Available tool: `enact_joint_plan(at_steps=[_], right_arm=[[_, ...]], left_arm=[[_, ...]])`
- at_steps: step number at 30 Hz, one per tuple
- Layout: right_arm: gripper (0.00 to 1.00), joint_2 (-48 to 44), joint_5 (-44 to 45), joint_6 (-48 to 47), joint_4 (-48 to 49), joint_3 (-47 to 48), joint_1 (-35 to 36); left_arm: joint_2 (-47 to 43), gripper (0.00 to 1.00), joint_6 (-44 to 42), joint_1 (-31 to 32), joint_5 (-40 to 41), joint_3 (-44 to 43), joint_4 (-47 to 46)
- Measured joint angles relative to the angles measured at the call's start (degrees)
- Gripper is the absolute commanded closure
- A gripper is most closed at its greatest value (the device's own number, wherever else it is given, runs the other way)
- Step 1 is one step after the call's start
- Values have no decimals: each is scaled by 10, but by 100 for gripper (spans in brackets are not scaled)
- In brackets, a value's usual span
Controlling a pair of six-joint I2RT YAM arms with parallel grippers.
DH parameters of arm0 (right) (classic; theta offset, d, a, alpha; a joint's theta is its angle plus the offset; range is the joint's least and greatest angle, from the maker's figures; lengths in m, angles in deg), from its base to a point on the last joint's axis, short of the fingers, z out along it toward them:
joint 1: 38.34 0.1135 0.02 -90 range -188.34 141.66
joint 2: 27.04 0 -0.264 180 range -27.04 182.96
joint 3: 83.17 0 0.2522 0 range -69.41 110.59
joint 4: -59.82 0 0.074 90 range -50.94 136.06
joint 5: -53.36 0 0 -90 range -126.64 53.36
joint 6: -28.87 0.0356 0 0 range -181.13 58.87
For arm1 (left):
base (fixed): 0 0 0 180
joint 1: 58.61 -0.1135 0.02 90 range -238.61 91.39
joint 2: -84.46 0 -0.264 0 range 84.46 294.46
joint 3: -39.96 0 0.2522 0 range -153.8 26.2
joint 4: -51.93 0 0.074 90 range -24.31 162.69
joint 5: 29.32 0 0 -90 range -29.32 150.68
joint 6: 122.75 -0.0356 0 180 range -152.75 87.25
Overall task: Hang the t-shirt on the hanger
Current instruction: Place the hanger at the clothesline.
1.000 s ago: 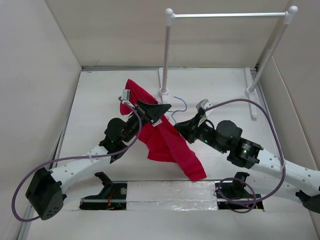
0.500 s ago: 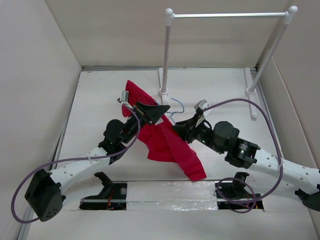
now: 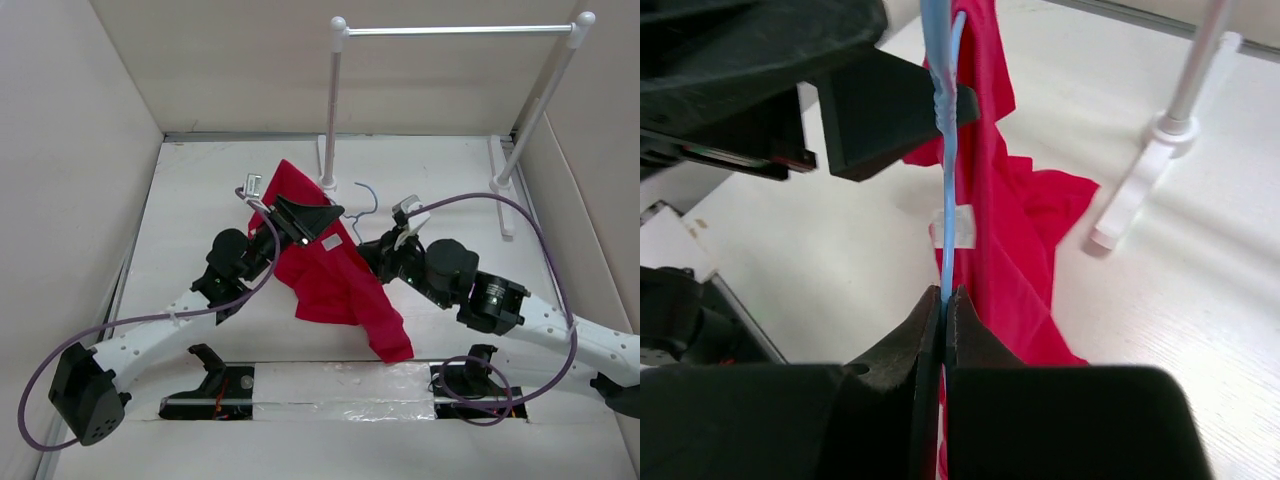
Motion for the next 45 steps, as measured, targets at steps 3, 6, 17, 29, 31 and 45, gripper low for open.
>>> enact_joint_plan(at_steps=[3,6,17,29,31,45], right_arm=[[100,0,20,0,-52,40,0],[100,0,32,-1,-92,79,-1],[100,-2,-3,-18,-231,196,-62],[100,-2,-45,-20,-362,374,-65],[100,7,-47,-20,-393,416,-65],[100,77,98,-53,-461,548,-176]], left_arm=[[-13,34,-43,-2,-1,-38,54],[-45,35,-92,-2,6,-66,109],[-137,33,-269,-2,215,-108,282],[-11,30,-401,-2,289,-62,253],[-10,40,-412,-2,283,-63,234],[-59,100,-377,15,151,-19,185]])
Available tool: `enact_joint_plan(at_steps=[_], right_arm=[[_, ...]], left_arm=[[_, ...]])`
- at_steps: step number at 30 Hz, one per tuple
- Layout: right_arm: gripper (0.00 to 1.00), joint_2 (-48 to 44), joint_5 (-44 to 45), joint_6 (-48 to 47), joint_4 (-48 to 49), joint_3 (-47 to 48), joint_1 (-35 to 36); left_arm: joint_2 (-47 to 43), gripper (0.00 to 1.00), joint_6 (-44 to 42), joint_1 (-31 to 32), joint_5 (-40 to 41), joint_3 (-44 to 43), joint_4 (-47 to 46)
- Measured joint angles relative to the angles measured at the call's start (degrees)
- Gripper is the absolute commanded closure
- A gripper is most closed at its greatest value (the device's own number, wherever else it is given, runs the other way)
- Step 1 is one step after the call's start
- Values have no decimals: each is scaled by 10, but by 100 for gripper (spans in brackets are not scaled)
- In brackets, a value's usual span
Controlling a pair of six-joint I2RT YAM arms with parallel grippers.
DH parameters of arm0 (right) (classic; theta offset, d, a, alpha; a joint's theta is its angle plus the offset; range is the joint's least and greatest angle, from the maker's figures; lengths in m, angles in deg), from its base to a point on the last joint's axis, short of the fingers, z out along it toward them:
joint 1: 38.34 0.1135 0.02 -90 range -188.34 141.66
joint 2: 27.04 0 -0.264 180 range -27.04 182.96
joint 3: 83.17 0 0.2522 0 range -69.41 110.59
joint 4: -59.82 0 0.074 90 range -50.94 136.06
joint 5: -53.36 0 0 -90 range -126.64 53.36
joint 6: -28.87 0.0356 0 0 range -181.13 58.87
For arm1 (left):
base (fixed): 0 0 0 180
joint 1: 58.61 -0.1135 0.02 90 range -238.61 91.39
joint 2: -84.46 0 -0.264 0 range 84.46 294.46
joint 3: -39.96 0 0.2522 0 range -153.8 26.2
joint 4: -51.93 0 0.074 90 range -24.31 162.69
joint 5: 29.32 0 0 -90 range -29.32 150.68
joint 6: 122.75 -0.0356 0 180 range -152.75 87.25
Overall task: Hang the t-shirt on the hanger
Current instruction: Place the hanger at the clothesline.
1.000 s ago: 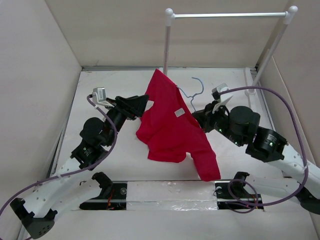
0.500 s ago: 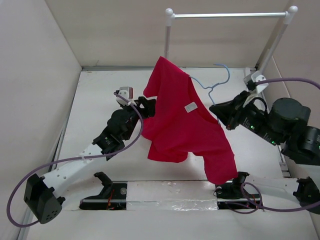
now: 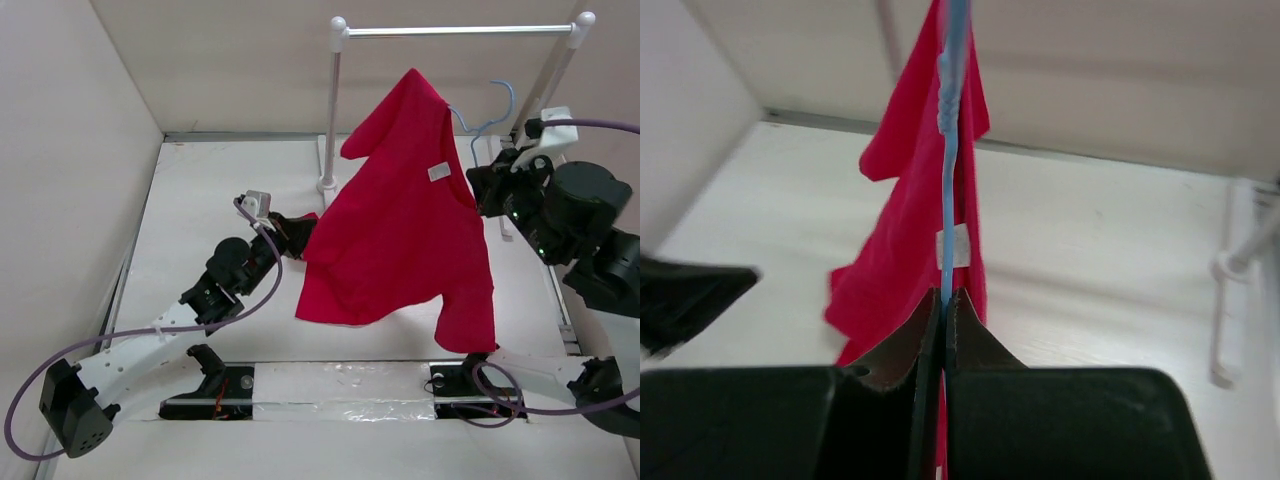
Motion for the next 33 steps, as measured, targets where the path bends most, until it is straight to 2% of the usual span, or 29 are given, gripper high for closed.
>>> enact_joint_plan(at_steps=[2,6,8,15,19,23,33], right_arm=[[100,8,-2,-6,2,-22,-46],[100,47,-41,-14,17,-47,-160],[100,80,-68,-19,29,-50,-221],[100,188,-175,-25,62,-14,-395],[100,254,-220,-27,70,61,-430],[100,289,-237,-33,87,94,-440],[100,420,-242,-48,73,251,-485]], left_arm=[[-14,100,0,14,-3,27,3],[-30,88,-1,40,-3,62,12],[-36,86,-5,47,-3,75,12],[-45,80,-7,51,-20,112,2],[-50,80,-6,51,-22,112,0],[-67,79,-7,51,-21,112,0],[-75,79,-6,51,-16,112,1]])
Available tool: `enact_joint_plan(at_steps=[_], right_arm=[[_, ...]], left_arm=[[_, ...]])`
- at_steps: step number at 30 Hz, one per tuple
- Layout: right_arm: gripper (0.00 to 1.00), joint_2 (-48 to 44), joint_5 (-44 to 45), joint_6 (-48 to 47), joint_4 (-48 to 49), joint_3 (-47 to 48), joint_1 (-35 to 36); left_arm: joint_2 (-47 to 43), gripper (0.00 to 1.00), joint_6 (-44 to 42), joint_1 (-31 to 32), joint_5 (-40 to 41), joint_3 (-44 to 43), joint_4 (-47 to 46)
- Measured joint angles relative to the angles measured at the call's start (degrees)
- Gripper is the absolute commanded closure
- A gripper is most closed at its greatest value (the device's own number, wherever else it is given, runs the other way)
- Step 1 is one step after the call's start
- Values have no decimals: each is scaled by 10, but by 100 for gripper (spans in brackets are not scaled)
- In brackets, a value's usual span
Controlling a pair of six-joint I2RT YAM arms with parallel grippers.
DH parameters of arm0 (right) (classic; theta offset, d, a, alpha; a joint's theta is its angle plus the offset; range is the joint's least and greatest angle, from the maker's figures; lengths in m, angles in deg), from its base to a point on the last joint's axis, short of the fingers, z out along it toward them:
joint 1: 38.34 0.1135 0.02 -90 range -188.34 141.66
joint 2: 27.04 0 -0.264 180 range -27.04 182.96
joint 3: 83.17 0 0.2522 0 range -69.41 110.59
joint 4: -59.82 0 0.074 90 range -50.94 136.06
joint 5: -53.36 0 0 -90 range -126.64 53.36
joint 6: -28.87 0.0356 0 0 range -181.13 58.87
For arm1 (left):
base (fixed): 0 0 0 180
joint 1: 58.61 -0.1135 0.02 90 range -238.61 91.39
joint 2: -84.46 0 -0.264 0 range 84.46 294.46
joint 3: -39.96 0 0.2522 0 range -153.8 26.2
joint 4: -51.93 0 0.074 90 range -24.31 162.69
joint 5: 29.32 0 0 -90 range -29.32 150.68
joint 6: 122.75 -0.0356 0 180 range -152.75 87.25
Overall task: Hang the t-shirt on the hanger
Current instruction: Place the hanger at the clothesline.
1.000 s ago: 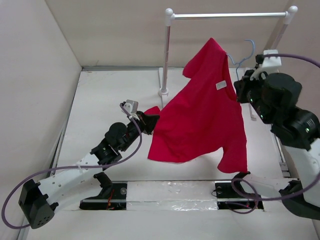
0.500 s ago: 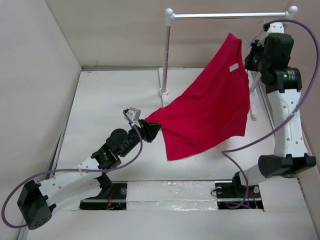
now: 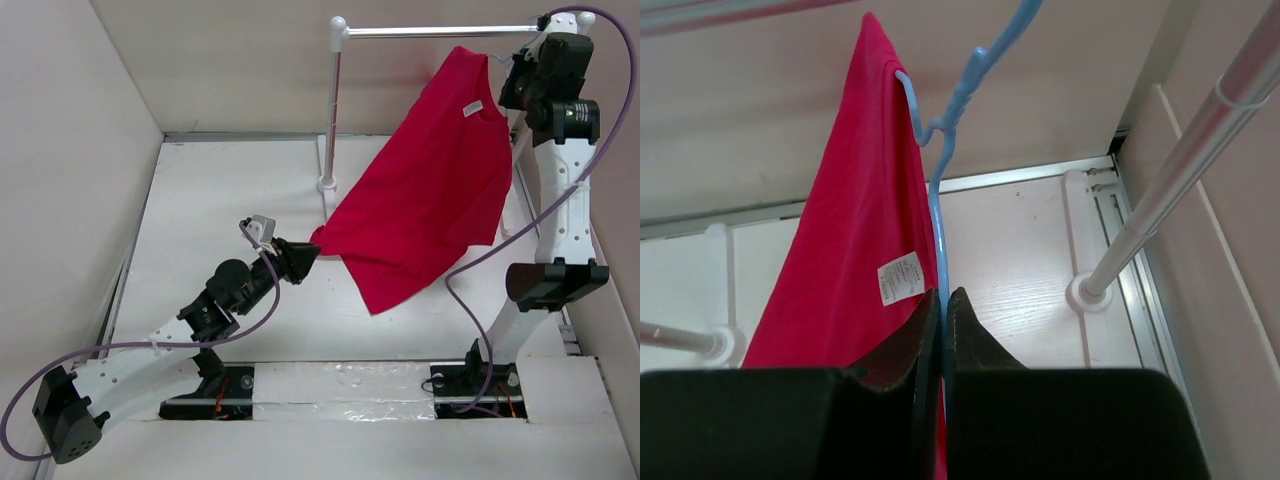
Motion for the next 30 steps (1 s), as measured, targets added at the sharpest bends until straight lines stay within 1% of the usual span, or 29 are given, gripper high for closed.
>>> enact_joint_plan(at_steps=[7,13,19,22,28,29,30], right_arm=[[100,24,-2,-6,-11,42,-25],[100,30,-7,-6,-7,45,-40],[100,55,-16,-3,8,50,-57],[100,60,-19,-3,21,29,-65],[100,32,-29,2,107,-66,-79],[96,24,-31,5,119,-82,-82],[90,18,-33,7,128,-94,-83]], left_arm=[[12,79,0,0,-1,0,0],[31,79,1,0,-1,0,0],[36,79,1,0,-1,0,-1],[42,80,1,0,-1,0,-1],[43,80,1,0,-1,0,-2],[43,80,1,0,-1,0,-2],[43,80,1,0,-1,0,-2]])
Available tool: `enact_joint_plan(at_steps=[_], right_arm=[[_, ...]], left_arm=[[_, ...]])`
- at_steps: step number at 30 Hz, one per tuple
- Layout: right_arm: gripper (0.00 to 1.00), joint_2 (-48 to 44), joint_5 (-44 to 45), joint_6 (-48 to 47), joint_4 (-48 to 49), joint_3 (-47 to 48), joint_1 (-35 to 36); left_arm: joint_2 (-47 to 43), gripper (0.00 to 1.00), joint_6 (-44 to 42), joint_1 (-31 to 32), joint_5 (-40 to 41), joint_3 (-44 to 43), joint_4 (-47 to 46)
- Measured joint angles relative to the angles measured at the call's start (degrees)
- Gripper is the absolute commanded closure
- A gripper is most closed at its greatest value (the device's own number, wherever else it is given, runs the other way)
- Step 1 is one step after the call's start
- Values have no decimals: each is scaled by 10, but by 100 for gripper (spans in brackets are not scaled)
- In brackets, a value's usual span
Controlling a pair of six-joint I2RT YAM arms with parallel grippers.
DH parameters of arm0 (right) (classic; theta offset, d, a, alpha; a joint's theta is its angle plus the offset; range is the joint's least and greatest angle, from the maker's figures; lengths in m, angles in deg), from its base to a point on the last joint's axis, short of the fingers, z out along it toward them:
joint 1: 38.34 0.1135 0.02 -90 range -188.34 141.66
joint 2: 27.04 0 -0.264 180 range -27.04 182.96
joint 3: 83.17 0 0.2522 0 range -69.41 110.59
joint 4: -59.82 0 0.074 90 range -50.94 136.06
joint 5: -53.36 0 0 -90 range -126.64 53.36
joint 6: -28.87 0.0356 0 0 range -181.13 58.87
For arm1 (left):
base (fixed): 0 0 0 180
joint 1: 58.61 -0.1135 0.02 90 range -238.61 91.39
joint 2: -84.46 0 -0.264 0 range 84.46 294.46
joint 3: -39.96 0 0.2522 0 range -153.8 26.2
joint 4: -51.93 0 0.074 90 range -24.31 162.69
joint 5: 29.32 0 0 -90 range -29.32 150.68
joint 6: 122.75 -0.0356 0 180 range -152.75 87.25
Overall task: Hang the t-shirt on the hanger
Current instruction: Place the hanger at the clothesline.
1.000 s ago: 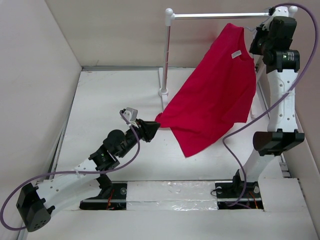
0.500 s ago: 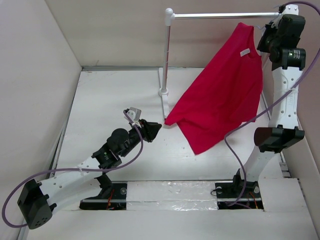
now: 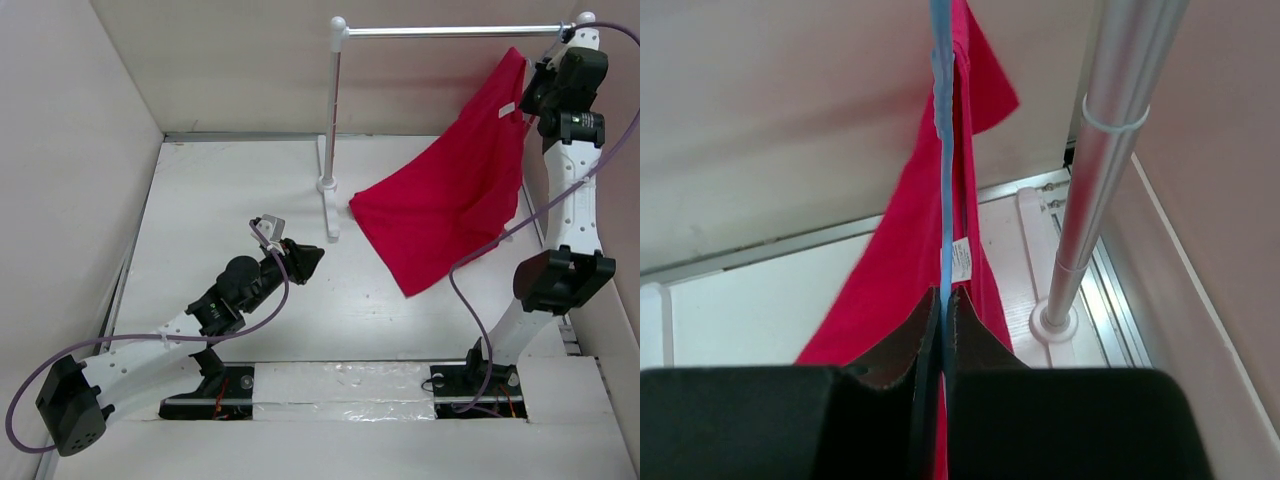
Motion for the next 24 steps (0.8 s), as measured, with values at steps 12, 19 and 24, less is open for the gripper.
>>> enact_joint_plan(at_steps=[12,19,24], right_arm=[[28,-116,2,58,101,-129,-2],[0,-268,18,112,200,-277,21],[0,-405,-59,162,305,-431,45]], left_arm=[[-1,77,0,0,10,0,0],[-5,73,1,0,24,0,2],[-23,70,1,0,36,0,2]])
